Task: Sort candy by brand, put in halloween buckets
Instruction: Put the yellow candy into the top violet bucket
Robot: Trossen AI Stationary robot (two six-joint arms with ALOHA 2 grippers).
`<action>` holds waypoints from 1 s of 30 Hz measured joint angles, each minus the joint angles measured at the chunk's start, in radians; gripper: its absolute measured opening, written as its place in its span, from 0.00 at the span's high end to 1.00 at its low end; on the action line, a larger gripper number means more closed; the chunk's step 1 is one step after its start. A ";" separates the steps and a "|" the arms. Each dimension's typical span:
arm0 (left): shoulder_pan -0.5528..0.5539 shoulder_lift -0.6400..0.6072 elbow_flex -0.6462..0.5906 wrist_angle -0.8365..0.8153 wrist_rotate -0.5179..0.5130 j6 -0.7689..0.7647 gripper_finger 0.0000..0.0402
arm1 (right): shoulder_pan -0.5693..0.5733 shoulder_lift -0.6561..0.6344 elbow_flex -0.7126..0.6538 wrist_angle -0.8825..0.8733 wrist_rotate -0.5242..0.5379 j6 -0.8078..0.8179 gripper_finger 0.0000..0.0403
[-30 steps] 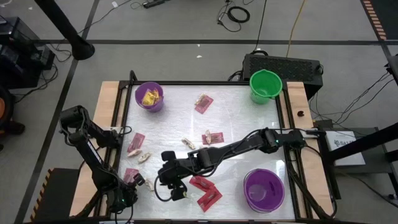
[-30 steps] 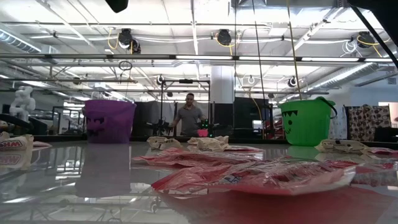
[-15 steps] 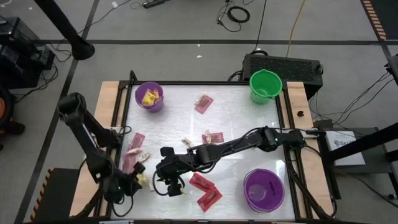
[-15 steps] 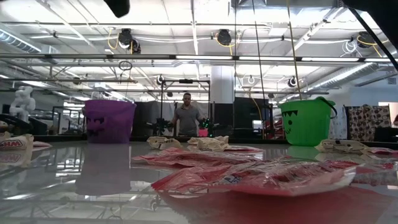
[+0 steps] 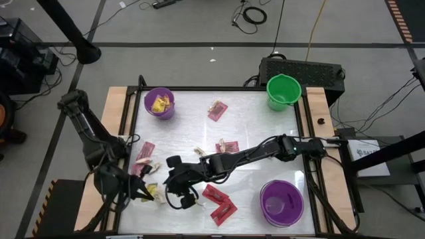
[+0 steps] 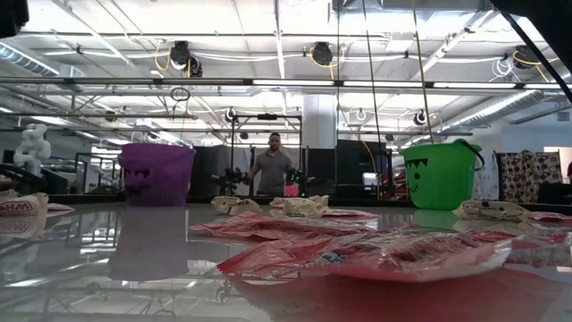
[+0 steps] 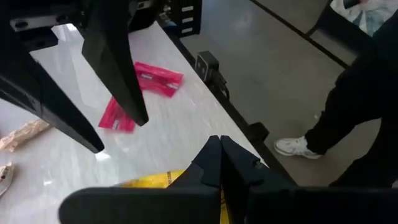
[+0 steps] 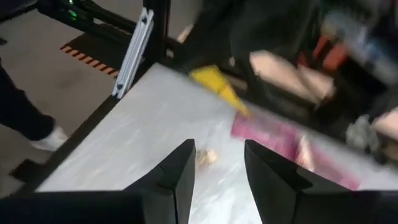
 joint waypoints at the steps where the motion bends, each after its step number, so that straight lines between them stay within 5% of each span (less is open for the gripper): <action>1: 0.000 -0.002 0.000 0.001 0.000 0.000 1.00 | 0.000 0.000 0.000 0.018 0.006 -0.038 0.67; 30: 0.090 -0.002 0.002 0.055 -0.012 0.087 1.00 | -0.009 0.000 0.000 0.069 0.075 -0.419 0.67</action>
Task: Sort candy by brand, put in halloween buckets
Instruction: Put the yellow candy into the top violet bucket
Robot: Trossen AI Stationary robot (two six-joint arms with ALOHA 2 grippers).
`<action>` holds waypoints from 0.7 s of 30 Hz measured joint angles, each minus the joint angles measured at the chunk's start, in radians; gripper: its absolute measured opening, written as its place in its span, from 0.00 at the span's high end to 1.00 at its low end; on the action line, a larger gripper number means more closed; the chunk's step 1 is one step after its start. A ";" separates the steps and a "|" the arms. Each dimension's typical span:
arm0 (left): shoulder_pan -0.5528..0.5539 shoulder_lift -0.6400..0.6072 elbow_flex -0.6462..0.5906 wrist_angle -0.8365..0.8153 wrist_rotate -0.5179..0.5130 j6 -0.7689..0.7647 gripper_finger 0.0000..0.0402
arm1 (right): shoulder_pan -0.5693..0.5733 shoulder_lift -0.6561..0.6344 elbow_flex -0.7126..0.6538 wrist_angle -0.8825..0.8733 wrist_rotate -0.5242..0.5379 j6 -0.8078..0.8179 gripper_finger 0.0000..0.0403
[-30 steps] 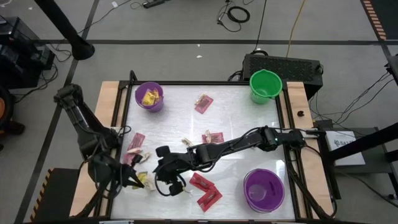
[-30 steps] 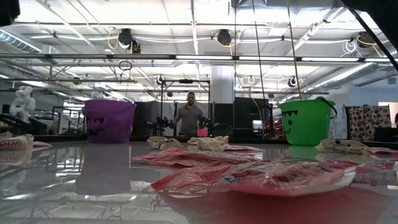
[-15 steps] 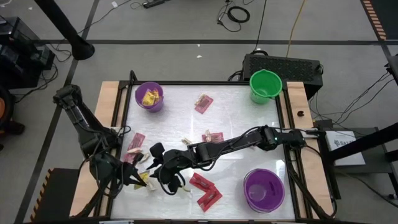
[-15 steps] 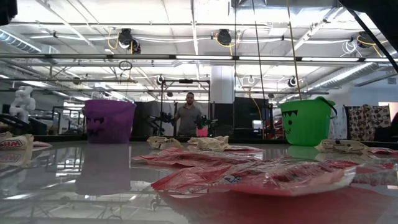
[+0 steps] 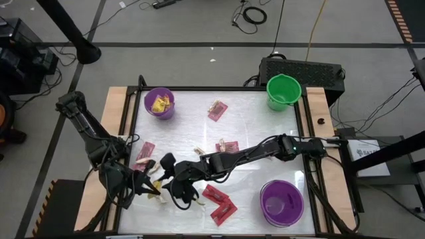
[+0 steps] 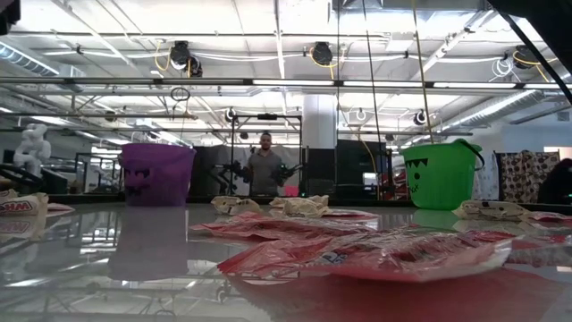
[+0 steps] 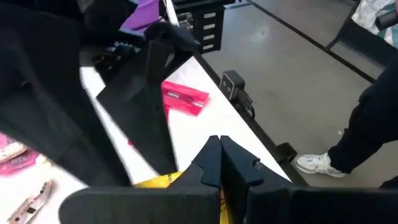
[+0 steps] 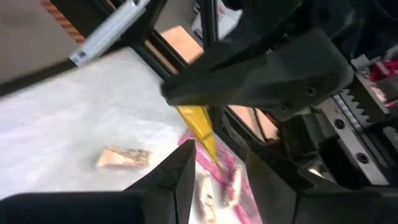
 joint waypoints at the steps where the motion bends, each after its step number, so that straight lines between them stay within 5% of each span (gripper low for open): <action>1: 0.000 0.000 0.000 0.000 -0.001 0.009 1.00 | 0.000 0.000 0.000 -0.001 0.012 -0.018 0.67; 12: 0.000 0.000 0.000 -0.001 -0.011 0.038 1.00 | -0.001 0.000 0.000 0.000 0.032 -0.057 0.69; 21: 0.000 0.000 0.000 -0.017 -0.023 0.036 0.96 | -0.003 0.000 0.000 0.000 0.019 -0.013 0.96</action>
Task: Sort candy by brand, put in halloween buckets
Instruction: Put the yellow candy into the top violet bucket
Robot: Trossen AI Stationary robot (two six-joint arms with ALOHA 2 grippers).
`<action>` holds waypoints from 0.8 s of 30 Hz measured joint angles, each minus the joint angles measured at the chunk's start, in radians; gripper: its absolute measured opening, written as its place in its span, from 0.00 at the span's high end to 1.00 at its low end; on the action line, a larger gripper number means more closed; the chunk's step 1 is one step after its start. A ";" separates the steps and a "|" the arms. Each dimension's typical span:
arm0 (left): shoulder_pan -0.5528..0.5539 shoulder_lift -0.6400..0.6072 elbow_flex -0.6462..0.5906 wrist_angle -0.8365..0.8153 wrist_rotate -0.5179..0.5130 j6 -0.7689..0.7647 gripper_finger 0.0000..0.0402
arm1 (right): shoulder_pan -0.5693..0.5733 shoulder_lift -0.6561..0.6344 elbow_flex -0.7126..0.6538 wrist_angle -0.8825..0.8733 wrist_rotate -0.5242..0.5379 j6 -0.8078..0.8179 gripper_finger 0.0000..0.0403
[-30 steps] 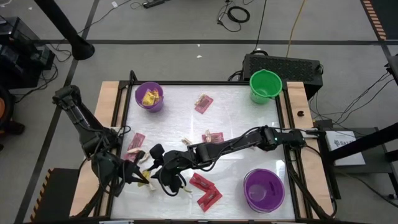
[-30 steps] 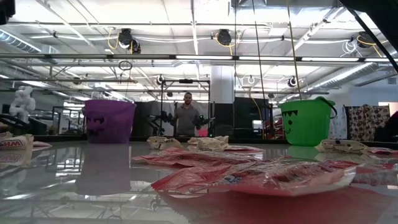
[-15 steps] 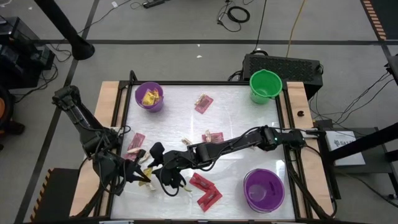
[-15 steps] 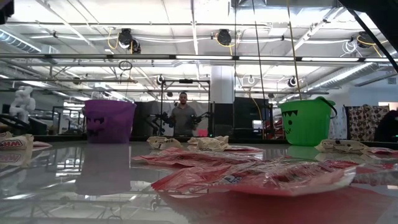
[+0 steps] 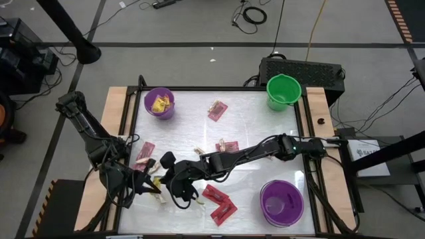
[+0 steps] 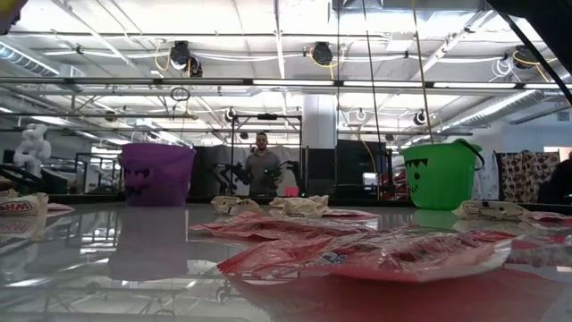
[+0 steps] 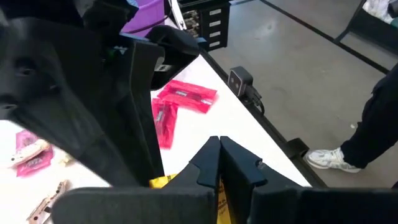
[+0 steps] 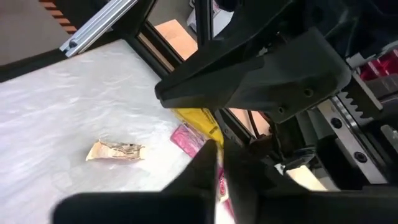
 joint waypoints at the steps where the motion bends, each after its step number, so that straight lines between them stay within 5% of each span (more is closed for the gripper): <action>1: 0.000 0.000 0.000 0.003 -0.006 0.000 0.96 | -0.001 0.000 0.000 0.000 0.000 0.013 0.98; 9: 0.000 -0.012 0.000 0.008 -0.018 0.008 0.91 | -0.021 0.000 0.000 -0.043 0.001 0.127 1.00; 19: 0.000 -0.056 0.000 -0.044 -0.018 0.015 0.56 | -0.106 0.000 0.000 -0.055 0.005 0.254 1.00; 24: 0.000 -0.120 0.000 -0.142 -0.022 -0.071 0.50 | -0.221 0.000 0.000 -0.045 0.007 0.360 1.00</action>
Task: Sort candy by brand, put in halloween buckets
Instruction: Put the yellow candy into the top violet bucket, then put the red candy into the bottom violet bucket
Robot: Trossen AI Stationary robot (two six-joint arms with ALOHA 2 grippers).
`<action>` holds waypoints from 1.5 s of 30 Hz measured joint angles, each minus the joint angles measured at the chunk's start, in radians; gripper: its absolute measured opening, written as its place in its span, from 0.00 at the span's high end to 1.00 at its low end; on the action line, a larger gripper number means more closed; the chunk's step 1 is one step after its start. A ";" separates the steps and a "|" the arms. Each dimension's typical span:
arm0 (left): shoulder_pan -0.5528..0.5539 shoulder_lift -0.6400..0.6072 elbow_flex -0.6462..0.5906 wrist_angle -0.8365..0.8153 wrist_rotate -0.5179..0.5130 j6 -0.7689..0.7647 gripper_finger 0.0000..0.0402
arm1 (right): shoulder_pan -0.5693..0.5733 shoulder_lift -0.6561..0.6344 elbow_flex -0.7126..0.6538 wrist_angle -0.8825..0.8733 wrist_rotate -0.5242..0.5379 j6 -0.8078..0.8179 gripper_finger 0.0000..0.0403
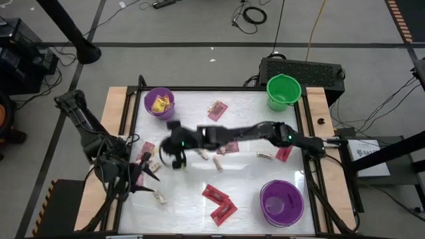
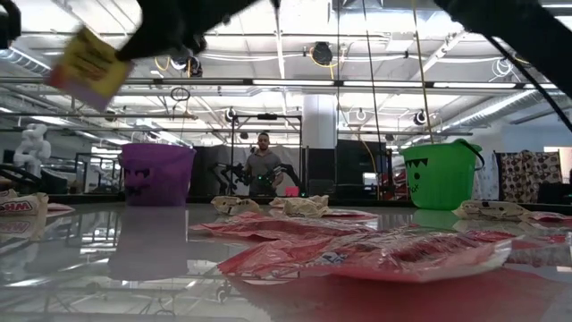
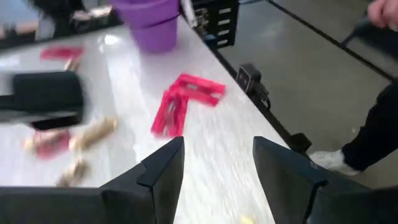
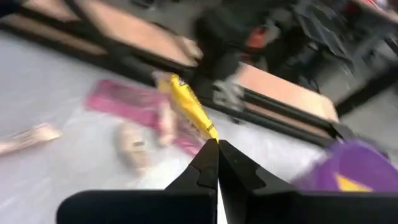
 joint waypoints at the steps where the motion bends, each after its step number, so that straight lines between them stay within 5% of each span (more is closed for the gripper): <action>1: 0.000 -0.015 0.000 -0.035 -0.005 -0.046 0.50 | -0.025 0.000 0.000 0.018 0.000 0.030 1.00; 10: -0.001 -0.055 0.000 -0.380 -0.011 -0.445 0.51 | -0.248 0.010 0.001 0.280 -0.001 0.211 1.00; 16: -0.001 -0.036 0.000 -0.376 -0.059 -0.445 0.51 | -0.349 0.042 0.000 0.321 -0.109 0.319 1.00; 27: 0.000 -0.024 0.000 -0.340 -0.323 -0.451 0.51 | -0.388 0.077 0.000 0.292 -0.260 0.487 0.99; 34: 0.001 -0.022 0.000 -0.262 -0.569 -0.451 0.51 | -0.396 0.077 0.000 0.236 -0.271 0.555 0.84; 38: 0.016 -0.010 0.000 -0.225 -0.593 -0.482 0.51 | -0.415 0.072 0.000 0.229 -0.278 0.623 0.72; 45: 0.189 -0.014 -0.001 -0.409 -0.517 -0.746 0.51 | -0.439 -0.005 0.001 0.036 -0.707 0.736 0.62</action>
